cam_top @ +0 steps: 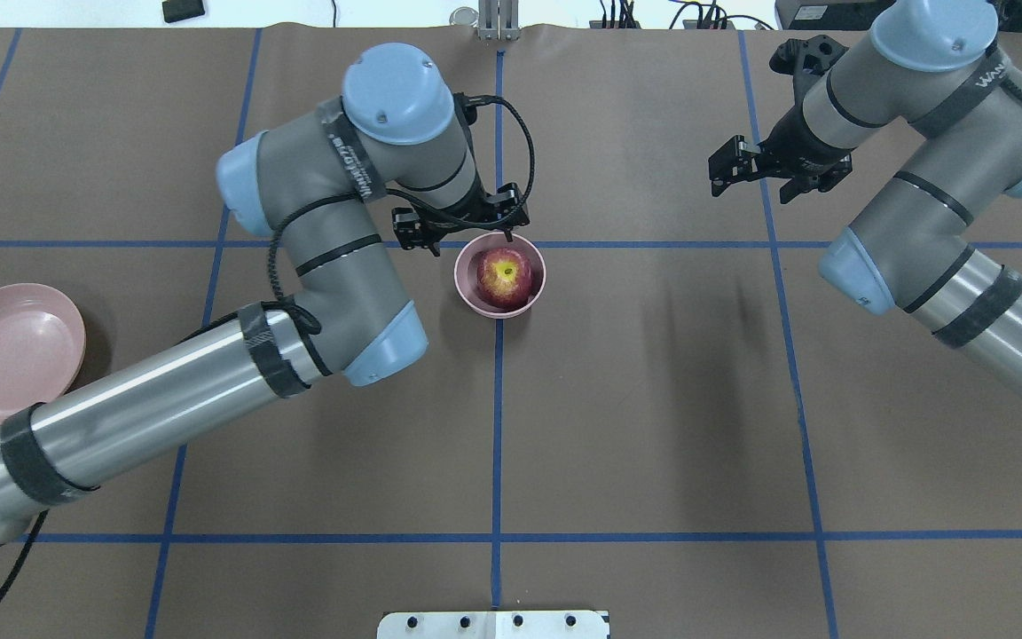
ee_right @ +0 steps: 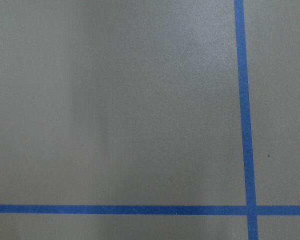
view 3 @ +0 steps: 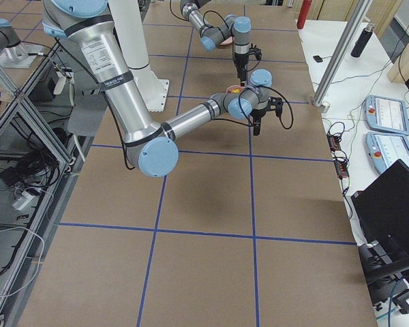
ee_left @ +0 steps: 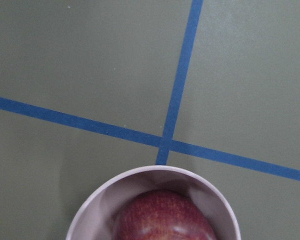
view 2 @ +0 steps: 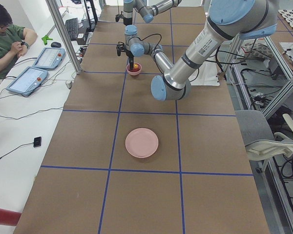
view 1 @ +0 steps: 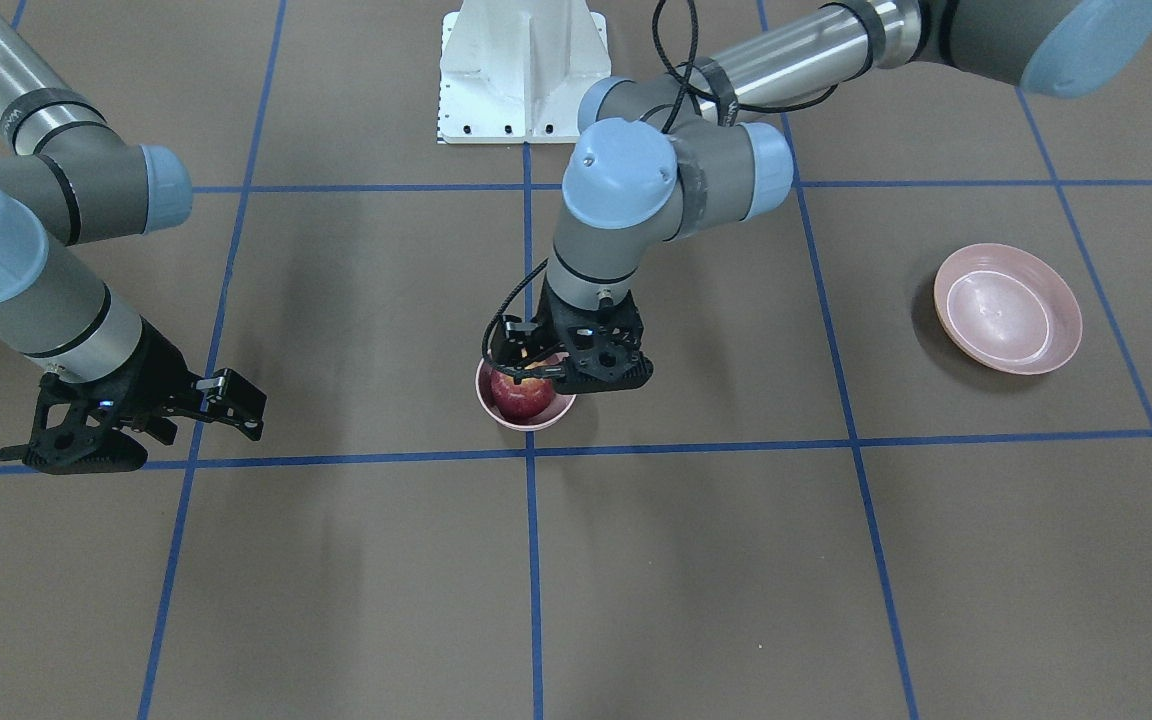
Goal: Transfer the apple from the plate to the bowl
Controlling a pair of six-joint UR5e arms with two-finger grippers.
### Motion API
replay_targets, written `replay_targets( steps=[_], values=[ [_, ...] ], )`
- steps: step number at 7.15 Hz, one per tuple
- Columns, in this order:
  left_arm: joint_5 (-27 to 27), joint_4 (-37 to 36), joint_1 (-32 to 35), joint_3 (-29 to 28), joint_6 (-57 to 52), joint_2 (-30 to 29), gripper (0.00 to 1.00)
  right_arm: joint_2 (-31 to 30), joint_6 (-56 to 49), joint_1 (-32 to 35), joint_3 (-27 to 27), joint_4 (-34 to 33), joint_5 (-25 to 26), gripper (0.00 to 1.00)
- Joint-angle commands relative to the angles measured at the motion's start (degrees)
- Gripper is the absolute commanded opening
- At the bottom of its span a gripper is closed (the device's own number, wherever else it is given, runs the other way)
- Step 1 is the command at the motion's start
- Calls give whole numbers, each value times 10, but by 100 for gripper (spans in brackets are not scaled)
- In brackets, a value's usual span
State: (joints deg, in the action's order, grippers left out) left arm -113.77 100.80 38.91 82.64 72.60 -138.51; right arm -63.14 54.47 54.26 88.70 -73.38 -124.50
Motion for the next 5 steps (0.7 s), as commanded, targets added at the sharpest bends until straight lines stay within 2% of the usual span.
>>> replay_targets(
  steps=[1, 2, 3, 4, 5],
  values=[
    [-5, -42, 47, 135, -87, 114, 98, -1, -11, 1, 2, 9, 1, 100],
    [0, -66, 66, 166, -170, 154, 98, -8, -11, 21, -4, 0, 13, 100],
    [-7, -72, 123, 177, -224, 200, 98, -17, -42, 57, -16, -1, 8, 100],
    [-10, -75, 196, 170, -326, 230, 98, -42, -125, 80, -18, -2, 7, 100],
    [-61, -75, 265, 149, -459, 262, 98, -52, -174, 116, -20, -28, 4, 100]
  ],
)
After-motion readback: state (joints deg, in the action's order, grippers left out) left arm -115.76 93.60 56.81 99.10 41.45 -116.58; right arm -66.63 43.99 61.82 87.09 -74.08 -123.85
